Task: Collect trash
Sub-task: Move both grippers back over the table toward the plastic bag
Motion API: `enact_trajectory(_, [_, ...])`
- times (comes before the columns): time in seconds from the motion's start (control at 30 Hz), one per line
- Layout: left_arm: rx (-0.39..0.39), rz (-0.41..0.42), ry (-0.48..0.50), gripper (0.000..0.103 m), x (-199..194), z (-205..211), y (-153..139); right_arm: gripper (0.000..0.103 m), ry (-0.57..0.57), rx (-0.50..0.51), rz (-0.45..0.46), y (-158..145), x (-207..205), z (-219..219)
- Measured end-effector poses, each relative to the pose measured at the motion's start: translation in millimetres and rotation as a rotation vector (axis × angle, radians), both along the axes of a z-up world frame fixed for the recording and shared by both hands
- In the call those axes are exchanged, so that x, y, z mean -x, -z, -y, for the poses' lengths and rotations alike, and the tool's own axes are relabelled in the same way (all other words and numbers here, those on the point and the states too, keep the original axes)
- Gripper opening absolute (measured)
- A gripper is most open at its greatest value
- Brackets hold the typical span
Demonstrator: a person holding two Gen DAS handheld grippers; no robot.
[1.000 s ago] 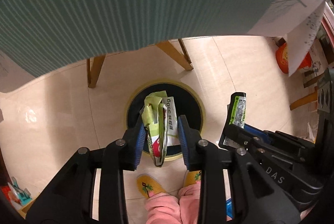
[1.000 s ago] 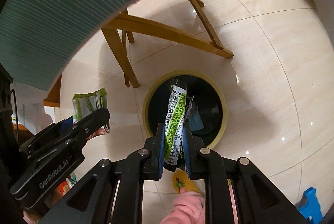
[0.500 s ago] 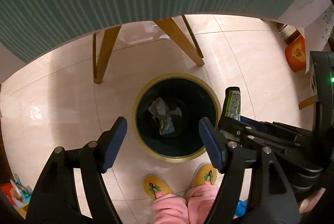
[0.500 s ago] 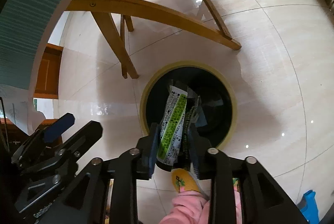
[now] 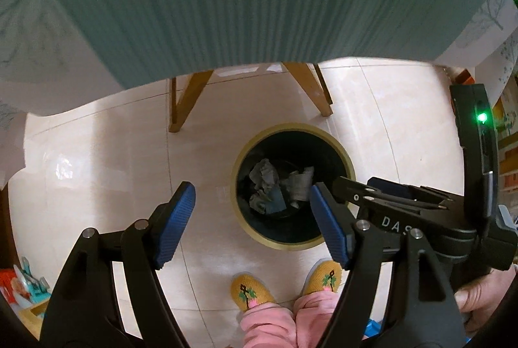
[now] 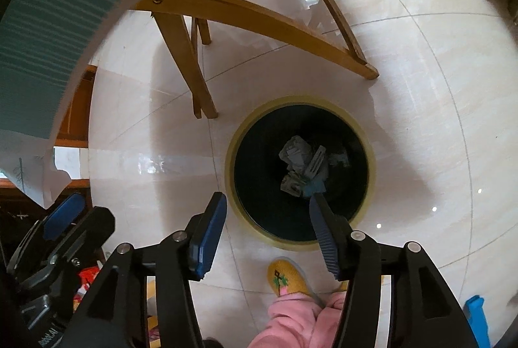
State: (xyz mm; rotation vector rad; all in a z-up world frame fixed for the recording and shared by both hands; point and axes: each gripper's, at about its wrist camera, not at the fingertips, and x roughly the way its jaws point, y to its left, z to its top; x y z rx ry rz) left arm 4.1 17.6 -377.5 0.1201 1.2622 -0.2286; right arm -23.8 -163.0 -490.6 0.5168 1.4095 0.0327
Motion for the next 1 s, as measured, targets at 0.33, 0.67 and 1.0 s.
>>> enact_trajectory(0.33, [0.028, 0.023, -0.066, 0.071, 11.6, -20.3, -77.6, 0.054, -0.078, 0.033, 0.025, -112.9, 18.6, -0.4])
enact_trajectory(0.67, [0.050, 0.169, -0.111, 0.071, 29.8, -40.0, -232.4, 0.054, -0.175, 0.042, 0.182, -289.3, 41.8, -1.7])
enact_trajectory(1.0, [0.038, 0.354, -0.113, 0.072, 38.7, -35.6, -377.0, 0.055, -0.218, 0.047, 0.443, -426.0, 36.2, 8.4])
